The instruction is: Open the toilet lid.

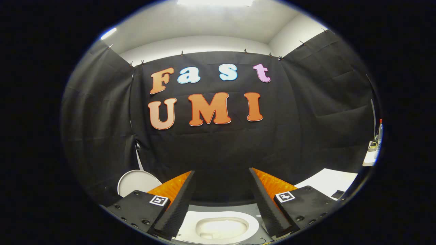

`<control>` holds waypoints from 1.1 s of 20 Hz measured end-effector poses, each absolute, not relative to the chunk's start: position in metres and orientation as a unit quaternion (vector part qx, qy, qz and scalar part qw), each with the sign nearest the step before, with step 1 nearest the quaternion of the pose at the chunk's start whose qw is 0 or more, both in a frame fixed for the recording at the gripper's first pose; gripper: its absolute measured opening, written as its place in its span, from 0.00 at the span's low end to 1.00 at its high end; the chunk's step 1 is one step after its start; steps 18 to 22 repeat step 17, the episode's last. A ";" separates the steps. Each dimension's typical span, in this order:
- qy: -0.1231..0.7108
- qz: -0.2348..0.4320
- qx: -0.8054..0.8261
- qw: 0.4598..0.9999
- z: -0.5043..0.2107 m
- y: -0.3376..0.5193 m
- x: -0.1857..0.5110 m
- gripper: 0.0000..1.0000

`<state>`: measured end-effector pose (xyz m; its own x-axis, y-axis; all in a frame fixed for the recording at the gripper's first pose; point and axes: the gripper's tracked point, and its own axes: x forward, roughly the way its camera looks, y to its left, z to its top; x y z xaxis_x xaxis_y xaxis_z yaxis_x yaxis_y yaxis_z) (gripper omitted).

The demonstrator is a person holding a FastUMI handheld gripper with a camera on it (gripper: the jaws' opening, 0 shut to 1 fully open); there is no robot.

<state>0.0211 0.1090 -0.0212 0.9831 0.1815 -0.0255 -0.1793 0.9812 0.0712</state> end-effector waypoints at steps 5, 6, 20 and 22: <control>0.014 0.089 0.033 0.995 -0.022 0.109 0.022 0.98; 0.014 0.085 0.030 0.996 -0.023 0.106 0.022 0.98; 0.011 0.075 0.014 0.997 -0.029 0.102 0.017 0.98; 0.011 0.075 0.014 0.997 -0.029 0.102 0.017 0.98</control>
